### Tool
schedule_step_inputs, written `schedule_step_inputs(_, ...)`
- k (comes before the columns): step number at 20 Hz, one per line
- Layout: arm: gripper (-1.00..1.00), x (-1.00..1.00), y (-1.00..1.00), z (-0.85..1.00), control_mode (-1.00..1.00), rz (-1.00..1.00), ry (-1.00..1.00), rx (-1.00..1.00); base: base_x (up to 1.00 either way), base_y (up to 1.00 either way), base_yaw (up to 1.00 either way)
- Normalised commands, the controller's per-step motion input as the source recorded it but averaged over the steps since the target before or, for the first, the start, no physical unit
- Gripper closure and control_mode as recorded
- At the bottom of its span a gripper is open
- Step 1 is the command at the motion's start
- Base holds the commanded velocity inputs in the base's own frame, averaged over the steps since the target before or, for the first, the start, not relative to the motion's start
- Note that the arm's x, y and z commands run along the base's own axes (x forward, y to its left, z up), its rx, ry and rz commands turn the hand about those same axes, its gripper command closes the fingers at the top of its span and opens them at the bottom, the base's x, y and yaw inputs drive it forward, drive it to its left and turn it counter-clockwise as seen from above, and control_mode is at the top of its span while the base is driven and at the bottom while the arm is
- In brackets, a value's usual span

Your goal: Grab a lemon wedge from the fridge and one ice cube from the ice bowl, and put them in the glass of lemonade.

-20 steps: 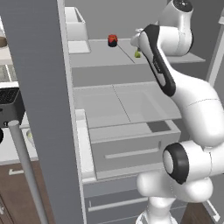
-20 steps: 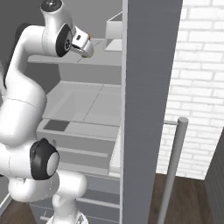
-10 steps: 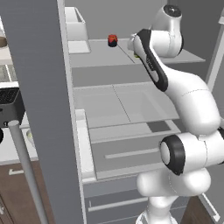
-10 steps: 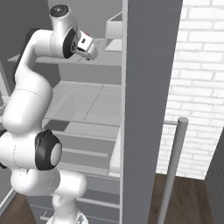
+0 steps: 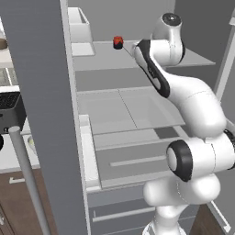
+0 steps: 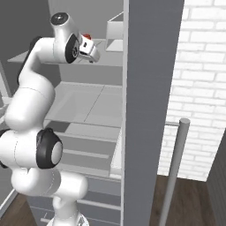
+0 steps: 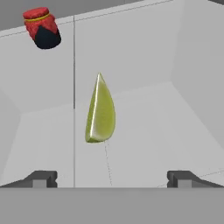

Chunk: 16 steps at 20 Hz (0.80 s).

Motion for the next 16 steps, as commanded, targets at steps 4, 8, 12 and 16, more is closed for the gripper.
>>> schedule_step_inputs(4,-1.00,0.63,0.00,0.00,-1.00,0.00,0.01,-0.07,0.00,0.00,0.00)
schedule_step_inputs(8,-1.00,0.48,0.00,0.06,-1.00,0.00,0.09,-0.03,0.00,0.00,0.00)
schedule_step_inputs(12,-1.00,0.20,0.00,0.07,-1.00,0.00,0.14,-0.02,0.00,0.00,0.00)
schedule_step_inputs(16,-1.00,0.03,0.00,-0.09,-1.00,0.00,0.15,0.00,0.00,0.00,0.00)
